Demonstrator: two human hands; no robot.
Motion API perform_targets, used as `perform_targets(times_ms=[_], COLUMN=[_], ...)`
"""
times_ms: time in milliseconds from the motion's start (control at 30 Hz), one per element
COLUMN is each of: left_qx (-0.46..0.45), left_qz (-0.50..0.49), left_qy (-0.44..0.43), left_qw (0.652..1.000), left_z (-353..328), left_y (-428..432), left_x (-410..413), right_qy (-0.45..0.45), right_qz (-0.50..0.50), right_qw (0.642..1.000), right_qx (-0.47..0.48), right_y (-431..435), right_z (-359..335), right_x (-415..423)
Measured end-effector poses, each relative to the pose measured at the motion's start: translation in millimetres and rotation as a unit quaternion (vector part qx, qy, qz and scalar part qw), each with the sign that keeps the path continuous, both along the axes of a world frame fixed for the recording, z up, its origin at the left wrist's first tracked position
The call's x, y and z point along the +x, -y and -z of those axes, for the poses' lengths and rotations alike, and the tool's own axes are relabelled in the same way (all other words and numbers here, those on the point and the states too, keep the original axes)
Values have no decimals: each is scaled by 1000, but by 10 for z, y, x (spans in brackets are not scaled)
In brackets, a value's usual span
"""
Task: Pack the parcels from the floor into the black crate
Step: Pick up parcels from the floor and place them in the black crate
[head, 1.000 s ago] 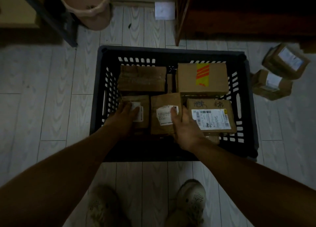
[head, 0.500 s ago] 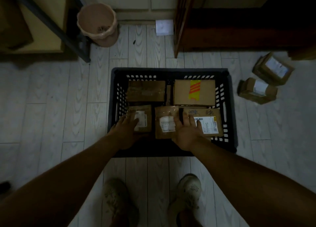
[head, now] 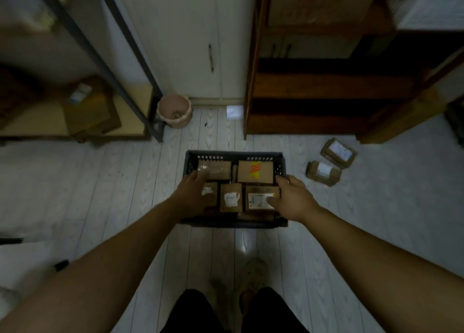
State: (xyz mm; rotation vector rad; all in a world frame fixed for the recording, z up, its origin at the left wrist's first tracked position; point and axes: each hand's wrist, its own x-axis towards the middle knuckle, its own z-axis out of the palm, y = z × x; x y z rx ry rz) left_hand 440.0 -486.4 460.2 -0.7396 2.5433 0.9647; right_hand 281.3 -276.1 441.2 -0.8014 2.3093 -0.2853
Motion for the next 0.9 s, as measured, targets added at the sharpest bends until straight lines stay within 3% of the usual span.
perform_targets(times_ms=[200,400,633,900], left_qx=[-19,2,-19,48], left_qz=[47,96,140,106], left_qy=[18,-45,-56,-44], left_qw=[999,994,988,992], left_z=[-757,-1329,-1652,-1717], left_y=[-355,-998,-2020,-3437], left_x=[-343,-692,-1445,-2423], right_qy=[-78,-110,-137,-140], right_qz=[93,165,214,215], right_qw=[992,980,967,966], right_qx=[21,2,13,12], right_y=[-611,-1451,-2598,-4017], right_z=[-797,-1346,-1744,-1919], right_x=[20,-19,-548,-1397])
